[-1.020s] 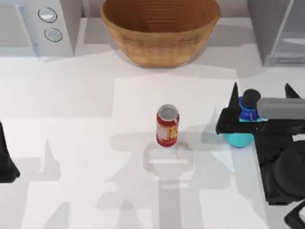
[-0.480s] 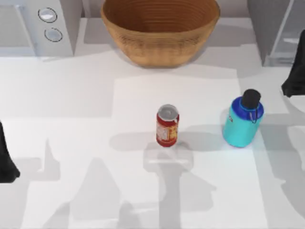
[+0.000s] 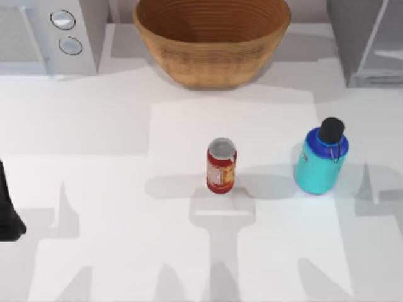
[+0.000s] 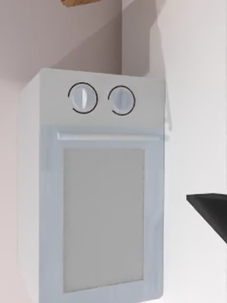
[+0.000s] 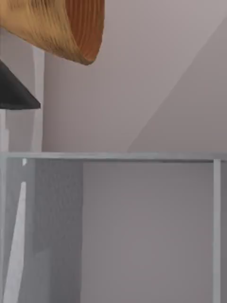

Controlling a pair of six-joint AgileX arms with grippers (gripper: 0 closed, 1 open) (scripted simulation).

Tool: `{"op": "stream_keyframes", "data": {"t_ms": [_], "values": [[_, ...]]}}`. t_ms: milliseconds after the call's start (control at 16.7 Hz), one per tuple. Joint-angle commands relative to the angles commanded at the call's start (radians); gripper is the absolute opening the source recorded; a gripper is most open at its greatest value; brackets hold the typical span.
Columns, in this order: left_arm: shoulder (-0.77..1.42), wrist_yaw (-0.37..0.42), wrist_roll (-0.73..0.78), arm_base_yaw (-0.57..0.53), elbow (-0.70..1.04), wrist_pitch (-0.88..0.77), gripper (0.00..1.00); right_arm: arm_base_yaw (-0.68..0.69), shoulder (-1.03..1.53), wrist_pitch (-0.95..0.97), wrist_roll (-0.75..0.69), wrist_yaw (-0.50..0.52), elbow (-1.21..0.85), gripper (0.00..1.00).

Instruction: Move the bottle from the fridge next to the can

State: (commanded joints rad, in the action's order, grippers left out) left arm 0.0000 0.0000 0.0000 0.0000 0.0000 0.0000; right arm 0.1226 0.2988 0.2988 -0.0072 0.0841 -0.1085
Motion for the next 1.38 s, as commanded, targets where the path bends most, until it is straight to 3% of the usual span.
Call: {"op": "stream_keyframes", "data": {"t_ms": [300, 960, 1380], "values": [[0.000, 0.000, 0.000, 0.000, 0.000, 0.000, 1.00, -0.107, -0.266, -0.266, 0.006, -0.075, 0.094, 1.00], [0.000, 0.000, 0.000, 0.000, 0.000, 0.000, 1.00, -0.121, -0.346, -0.363, 0.007, -0.081, 0.063, 1.00], [0.000, 0.000, 0.000, 0.000, 0.000, 0.000, 1.00, -0.120, -0.627, -0.858, 0.006, -0.085, -0.168, 1.00]]}}
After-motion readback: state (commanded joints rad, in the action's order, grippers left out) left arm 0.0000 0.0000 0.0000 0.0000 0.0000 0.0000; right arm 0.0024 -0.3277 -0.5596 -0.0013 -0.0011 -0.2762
